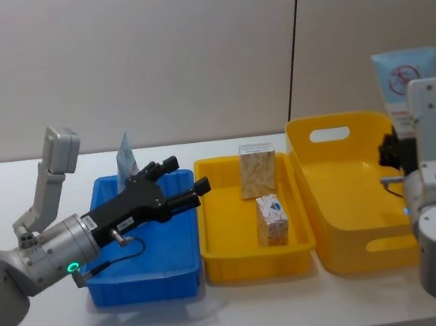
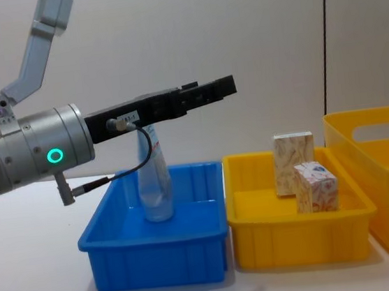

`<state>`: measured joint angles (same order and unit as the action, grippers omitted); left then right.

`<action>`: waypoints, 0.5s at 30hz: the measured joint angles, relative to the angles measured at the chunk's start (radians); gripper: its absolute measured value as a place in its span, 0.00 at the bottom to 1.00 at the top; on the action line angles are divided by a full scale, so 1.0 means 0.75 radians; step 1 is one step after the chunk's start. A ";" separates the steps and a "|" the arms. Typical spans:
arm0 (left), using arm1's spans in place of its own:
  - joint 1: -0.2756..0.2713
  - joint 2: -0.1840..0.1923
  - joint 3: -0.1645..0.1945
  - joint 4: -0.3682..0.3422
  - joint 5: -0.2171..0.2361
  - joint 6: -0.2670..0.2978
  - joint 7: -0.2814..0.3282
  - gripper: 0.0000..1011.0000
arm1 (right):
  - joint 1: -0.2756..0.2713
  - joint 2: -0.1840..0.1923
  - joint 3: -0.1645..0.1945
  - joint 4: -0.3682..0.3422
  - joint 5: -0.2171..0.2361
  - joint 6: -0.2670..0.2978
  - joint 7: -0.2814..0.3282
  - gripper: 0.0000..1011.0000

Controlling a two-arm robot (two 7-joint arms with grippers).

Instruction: Bimanual collaborative sorting of washing and personal care products

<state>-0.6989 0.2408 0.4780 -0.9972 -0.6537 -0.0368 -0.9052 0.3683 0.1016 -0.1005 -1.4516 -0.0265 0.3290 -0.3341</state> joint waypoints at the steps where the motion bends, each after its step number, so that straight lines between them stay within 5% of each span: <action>1: 0.000 0.000 0.000 0.000 0.000 0.000 0.000 0.99 | -0.003 -0.001 0.008 -0.002 0.003 0.013 -0.003 0.27; 15: 0.000 0.000 0.000 0.000 0.000 0.000 0.000 0.99 | -0.021 -0.016 0.069 0.006 0.025 0.088 -0.013 0.27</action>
<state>-0.6990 0.2407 0.4780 -0.9972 -0.6536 -0.0369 -0.9053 0.3526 0.0895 -0.0488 -1.4473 -0.0074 0.3952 -0.3437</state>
